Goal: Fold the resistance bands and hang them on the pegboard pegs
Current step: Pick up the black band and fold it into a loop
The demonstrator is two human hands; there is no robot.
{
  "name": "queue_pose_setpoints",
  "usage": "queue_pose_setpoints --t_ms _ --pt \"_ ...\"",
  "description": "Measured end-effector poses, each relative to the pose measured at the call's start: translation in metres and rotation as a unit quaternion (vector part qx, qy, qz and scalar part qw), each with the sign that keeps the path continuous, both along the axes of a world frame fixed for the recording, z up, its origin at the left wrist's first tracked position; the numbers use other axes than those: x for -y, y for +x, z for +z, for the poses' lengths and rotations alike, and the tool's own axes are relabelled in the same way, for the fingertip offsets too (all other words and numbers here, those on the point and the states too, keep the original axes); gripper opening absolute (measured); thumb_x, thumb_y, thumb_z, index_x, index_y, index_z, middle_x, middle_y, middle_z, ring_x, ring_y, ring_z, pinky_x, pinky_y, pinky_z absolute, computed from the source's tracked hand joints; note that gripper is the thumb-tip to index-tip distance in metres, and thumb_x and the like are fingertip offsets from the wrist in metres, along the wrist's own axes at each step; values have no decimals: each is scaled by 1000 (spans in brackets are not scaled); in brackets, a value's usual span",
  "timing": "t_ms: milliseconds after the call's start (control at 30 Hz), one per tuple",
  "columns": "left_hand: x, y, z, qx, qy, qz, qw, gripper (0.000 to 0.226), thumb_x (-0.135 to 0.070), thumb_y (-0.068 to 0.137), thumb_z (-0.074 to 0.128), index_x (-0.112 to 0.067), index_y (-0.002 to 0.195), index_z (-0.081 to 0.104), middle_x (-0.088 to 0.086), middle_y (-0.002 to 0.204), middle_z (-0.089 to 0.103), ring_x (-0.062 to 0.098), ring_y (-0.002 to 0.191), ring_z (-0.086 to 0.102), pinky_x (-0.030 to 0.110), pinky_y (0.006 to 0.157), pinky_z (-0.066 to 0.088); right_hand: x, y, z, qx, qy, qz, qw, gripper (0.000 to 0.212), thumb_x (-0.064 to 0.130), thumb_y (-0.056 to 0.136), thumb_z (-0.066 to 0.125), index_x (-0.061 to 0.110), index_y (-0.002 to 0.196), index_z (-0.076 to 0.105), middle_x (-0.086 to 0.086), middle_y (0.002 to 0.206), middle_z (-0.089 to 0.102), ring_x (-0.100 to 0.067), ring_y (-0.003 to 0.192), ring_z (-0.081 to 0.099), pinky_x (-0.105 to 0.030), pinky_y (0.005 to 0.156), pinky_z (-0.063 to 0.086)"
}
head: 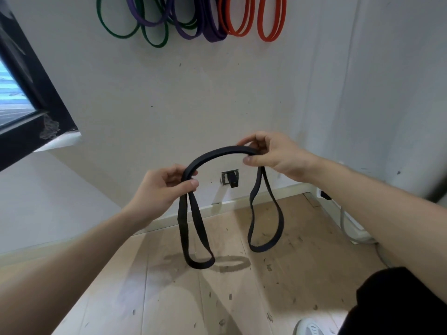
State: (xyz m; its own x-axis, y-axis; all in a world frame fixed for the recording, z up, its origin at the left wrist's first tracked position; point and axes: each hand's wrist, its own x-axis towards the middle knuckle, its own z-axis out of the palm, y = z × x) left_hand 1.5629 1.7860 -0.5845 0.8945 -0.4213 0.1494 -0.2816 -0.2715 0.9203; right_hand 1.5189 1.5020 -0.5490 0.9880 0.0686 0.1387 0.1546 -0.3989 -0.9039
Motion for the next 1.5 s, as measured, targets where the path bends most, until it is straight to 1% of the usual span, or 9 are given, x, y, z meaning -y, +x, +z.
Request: queue_pose_setpoints --t_ms 233,400,533,733,867,1000,1133,1367,1500 --pt "18 -15 14 31 -39 -30 998 15 -11 88 76 -20 100 76 -3 89 79 15 90 76 27 90 58 -38 -5 -14 -42 -49 90 994 34 10 85 78 15 116 67 -25 105 68 -37 98 66 -45 94 55" --pt "20 -17 12 40 -27 -65 997 17 -12 87 77 -18 103 76 -2 95 79 14 92 75 28 90 58 -54 -8 -10 7 -10 93 996 24 8 89 74 4 112 70 -16 100 74 -18 89 69 -31 86 58" --pt "15 -13 3 12 16 -59 998 14 -9 84 80 -15 95 73 -4 82 74 11 78 69 27 79 57 -52 -7 -3 42 2 52 998 18 7 89 74 10 106 73 -12 89 75 -19 82 69 -47 86 57" --pt "10 -10 -8 -8 74 -89 993 13 -13 86 80 -11 86 67 25 89 67 26 78 66 44 83 56 -49 -7 12 90 126 7 988 16 -2 91 65 8 104 67 0 88 69 -8 79 67 -26 81 59" --pt "4 -8 -11 -25 79 -81 993 19 -21 84 81 -9 90 68 26 94 68 40 93 70 52 96 56 -33 -4 21 93 198 -33 975 12 -1 93 62 6 103 65 -2 83 64 -15 73 63 -28 77 57" --pt "3 -5 -10 -19 52 -33 998 14 -16 84 81 -11 92 70 10 86 72 18 83 71 41 89 58 -16 0 11 72 172 -45 981 12 2 95 62 7 105 65 1 81 63 -15 71 63 -30 79 58" --pt "2 -7 -5 -14 13 -12 1000 21 -18 82 82 -12 100 72 5 84 71 16 82 71 25 80 59 1 1 0 38 125 -48 990 12 2 95 62 9 104 64 -1 82 63 -14 72 64 -32 82 57" --pt "4 -7 5 41 -55 43 997 14 -19 84 80 -20 98 76 2 81 74 20 80 72 45 92 60 24 -3 -16 -28 -30 -18 999 19 5 90 71 10 108 69 -24 103 68 -21 91 66 -34 92 57" --pt "11 -12 12 59 -68 42 995 8 -19 90 75 -19 98 76 12 84 74 18 79 72 42 90 60 19 -7 -23 -92 -113 30 989 25 7 87 75 13 111 70 -7 101 73 -13 90 68 -25 86 53"
